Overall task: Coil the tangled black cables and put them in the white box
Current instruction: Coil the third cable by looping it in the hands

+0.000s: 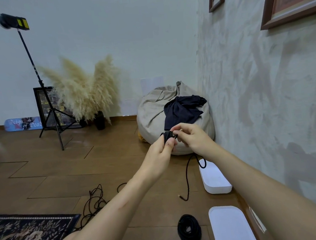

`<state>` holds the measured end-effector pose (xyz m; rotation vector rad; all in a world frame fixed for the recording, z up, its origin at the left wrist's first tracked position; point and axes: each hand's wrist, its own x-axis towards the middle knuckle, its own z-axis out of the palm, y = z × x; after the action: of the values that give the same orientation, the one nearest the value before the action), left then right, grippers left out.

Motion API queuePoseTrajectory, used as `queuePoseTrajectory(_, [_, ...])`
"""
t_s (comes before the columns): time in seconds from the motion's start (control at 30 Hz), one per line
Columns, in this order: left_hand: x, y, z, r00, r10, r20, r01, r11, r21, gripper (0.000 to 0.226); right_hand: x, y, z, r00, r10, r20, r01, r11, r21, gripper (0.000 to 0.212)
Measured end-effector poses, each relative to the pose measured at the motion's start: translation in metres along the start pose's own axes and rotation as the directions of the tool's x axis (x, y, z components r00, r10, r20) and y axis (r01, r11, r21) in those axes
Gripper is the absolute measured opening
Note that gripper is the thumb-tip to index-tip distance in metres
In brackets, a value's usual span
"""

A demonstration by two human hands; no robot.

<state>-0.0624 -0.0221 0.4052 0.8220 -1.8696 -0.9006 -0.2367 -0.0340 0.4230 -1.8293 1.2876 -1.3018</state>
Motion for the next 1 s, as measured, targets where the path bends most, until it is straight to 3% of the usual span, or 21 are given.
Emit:
queuePoseTrajectory(0.33, [0.003,0.004,0.003,0.997,-0.008,-0.072,0.003,0.998,-0.064,0.027,-0.002,-0.001,0.017,0.999,0.031,-0.018,-0.030,0.998,0.052,0.023])
queuePoseTrajectory(0.47, [0.008,0.005,-0.001,0.994,-0.076,-0.078,0.058,0.976,-0.211,0.028,-0.008,0.000,0.027,0.992,0.114,0.047,-0.120,0.981,0.154,0.032])
queuePoseTrajectory(0.63, [0.013,0.005,-0.001,0.977,-0.173,-0.125,0.113,0.917,-0.383,0.023,-0.014,0.006,0.045,0.964,0.234,0.127,-0.234,0.972,-0.013,0.038])
queuePoseTrajectory(0.87, [0.018,-0.003,-0.003,0.927,-0.199,-0.316,0.158,0.976,-0.152,0.021,-0.014,-0.005,0.062,0.927,0.250,0.278,-0.218,0.966,-0.140,0.027])
queuePoseTrajectory(1.0, [0.022,-0.020,-0.008,0.920,-0.197,-0.339,0.215,0.977,0.014,0.025,-0.015,-0.014,0.059,0.876,0.258,0.407,-0.191,0.961,-0.198,0.027])
